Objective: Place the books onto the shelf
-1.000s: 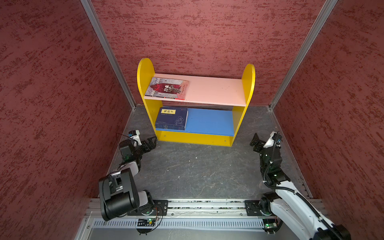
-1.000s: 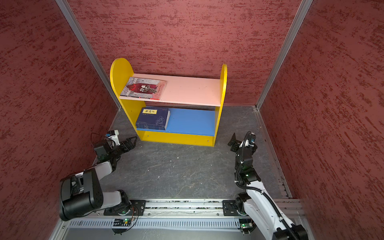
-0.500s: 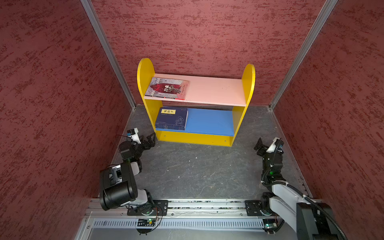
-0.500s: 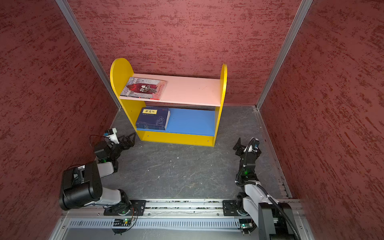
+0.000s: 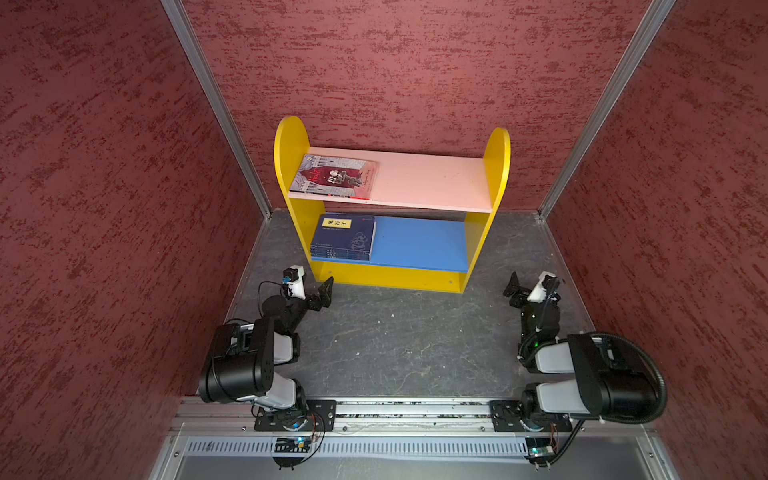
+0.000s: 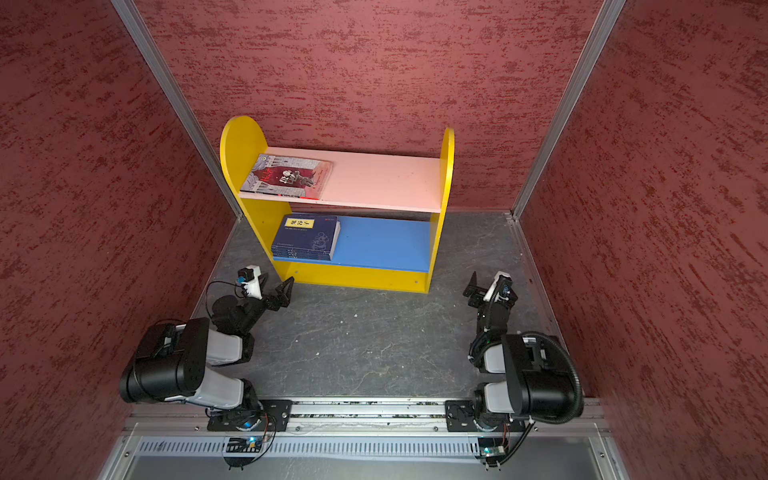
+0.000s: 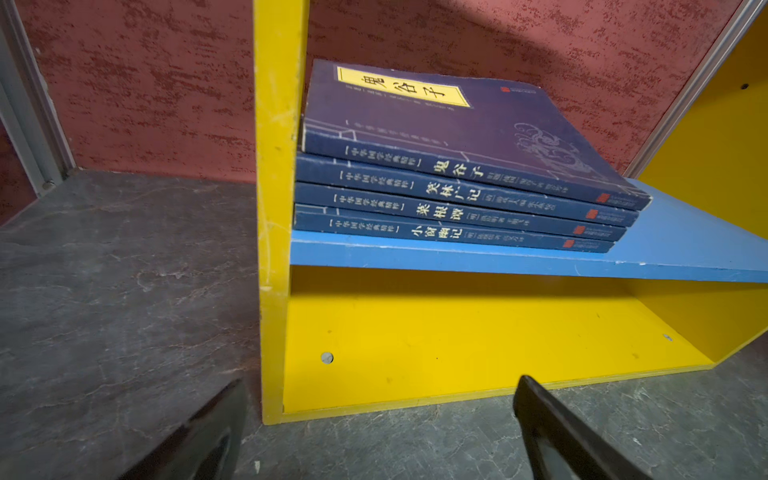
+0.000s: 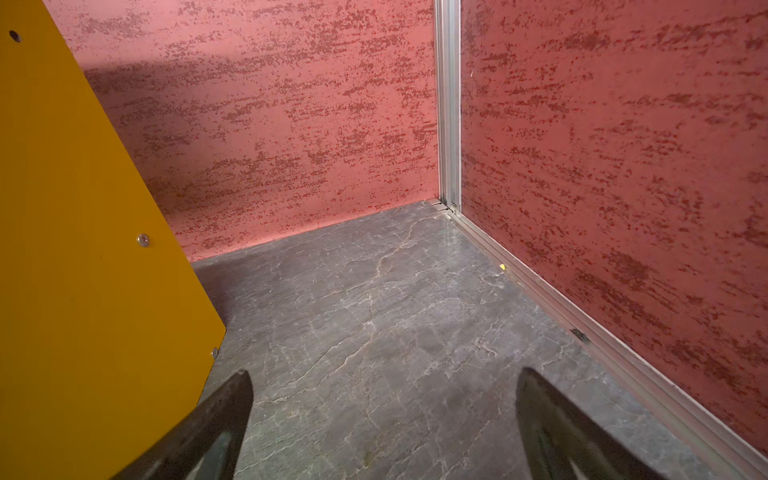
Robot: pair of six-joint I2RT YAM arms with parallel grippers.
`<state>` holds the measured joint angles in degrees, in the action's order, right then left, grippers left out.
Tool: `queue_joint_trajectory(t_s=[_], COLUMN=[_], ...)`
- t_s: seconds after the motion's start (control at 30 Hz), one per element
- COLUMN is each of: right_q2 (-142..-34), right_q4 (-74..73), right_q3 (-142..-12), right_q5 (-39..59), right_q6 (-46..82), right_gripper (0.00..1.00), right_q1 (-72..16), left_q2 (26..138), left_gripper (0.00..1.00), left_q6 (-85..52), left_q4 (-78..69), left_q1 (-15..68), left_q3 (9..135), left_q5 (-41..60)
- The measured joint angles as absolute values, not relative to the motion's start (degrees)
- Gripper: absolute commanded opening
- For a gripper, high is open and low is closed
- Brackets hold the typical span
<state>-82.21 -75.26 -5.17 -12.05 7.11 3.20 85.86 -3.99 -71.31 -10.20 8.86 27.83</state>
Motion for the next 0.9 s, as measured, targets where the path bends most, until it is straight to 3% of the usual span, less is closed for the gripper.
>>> queue_joint_trajectory(t_s=[0.17, 0.33, 0.63, 0.9], right_q2=[-90.4, -90.5, -88.8, -88.8], right_q4=[-82.8, -84.2, -71.6, -67.2], right_q3=[-4.3, -4.1, -15.0, -15.4], right_q5=[-11.4, -10.4, -4.7, -2.5], right_q6=[7.0, 7.2, 6.6, 6.1], right_gripper=[0.99, 0.99, 0.99, 0.99], right_q1=[3.6, 4.6, 5.6, 5.6], left_q2=[89.5, 89.4, 88.4, 88.4], left_gripper=[0.99, 0.99, 0.99, 0.99], left_q6=[-3.6, -3.6, -1.9, -0.6], left_q4=[-73.4, -73.1, -57.9, -52.3], left_q1=[-8.9, -8.6, -5.7, -4.2], left_q3=[9.2, 10.5, 20.1, 21.4], left_q5=[20.4, 16.7, 12.1, 10.1])
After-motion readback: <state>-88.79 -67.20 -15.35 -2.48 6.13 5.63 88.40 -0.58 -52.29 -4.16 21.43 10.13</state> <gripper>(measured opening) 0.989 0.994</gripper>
